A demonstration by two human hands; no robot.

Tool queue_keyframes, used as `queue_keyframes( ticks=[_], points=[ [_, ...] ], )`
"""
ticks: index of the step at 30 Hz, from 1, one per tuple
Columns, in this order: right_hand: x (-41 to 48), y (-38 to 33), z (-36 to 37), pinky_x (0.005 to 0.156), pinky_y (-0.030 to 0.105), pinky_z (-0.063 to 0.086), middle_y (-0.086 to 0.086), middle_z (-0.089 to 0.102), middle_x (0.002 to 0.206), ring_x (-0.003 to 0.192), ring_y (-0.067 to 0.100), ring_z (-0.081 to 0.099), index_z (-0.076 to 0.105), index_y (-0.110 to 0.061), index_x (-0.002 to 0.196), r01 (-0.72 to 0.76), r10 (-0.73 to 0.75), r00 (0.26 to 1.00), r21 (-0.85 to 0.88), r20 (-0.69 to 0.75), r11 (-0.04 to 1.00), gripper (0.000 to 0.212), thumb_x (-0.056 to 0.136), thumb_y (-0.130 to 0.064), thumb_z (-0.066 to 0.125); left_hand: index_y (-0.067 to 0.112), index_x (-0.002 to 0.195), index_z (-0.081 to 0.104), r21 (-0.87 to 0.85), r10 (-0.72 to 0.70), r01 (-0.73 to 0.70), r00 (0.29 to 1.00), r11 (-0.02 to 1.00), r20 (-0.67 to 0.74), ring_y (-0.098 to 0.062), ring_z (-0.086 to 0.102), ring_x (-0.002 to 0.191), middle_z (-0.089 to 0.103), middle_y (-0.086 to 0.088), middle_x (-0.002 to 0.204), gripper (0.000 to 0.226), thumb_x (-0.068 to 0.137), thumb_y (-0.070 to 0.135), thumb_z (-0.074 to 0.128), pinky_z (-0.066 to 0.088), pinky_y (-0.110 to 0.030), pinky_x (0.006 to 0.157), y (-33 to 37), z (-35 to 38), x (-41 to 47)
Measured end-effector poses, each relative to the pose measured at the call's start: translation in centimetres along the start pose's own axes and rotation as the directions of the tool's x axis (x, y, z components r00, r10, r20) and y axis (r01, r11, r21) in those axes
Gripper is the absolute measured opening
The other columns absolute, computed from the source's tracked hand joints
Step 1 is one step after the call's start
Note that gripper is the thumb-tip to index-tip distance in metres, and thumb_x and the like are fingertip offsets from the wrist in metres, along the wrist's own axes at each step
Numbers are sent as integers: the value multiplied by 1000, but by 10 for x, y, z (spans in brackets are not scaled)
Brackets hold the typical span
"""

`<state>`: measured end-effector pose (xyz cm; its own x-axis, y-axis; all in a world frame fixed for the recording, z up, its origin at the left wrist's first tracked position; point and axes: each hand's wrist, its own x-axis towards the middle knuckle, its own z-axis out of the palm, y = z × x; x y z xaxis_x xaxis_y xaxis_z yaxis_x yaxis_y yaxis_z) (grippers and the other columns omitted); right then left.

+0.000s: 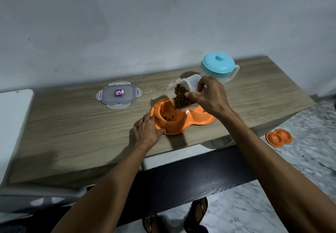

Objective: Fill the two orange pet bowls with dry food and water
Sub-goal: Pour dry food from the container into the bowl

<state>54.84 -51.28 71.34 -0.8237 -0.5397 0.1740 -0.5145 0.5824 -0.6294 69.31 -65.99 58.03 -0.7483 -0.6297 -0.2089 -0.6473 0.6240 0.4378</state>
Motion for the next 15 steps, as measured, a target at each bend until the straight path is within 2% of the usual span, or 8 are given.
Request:
queue_keyframes(
  ticks=[2, 6, 15],
  points=[
    [0, -1, 1, 66, 28, 33, 4, 55, 92, 81, 21, 50, 51, -14, 77, 23, -23, 1000, -21, -4, 1000, 40, 70, -37, 83, 27, 143, 42, -2, -1, 1, 1000, 1000, -2, -27, 32, 141, 33, 3, 155, 74, 78, 46, 73, 29, -55, 111, 1, 0, 0],
    [-1, 0, 2, 66, 28, 33, 5, 55, 93, 81, 21, 50, 52, -14, 78, 45, -46, 999, -34, -9, 998, 40, 71, -37, 83, 27, 143, 43, -7, -10, 10, 1000, 1000, 5, -28, 30, 143, 30, 2, 157, 73, 78, 45, 73, 28, -55, 112, 1, 0, -1],
    [-1, 5, 6, 67, 33, 42, 5, 58, 95, 83, 22, 52, 54, -12, 78, 54, -55, 998, -50, -18, 997, 41, 69, -40, 83, 27, 143, 42, -2, -16, 16, 1000, 1000, 3, -28, 32, 141, 32, 3, 156, 74, 78, 47, 72, 28, -54, 112, 1, 0, 0]
  ],
)
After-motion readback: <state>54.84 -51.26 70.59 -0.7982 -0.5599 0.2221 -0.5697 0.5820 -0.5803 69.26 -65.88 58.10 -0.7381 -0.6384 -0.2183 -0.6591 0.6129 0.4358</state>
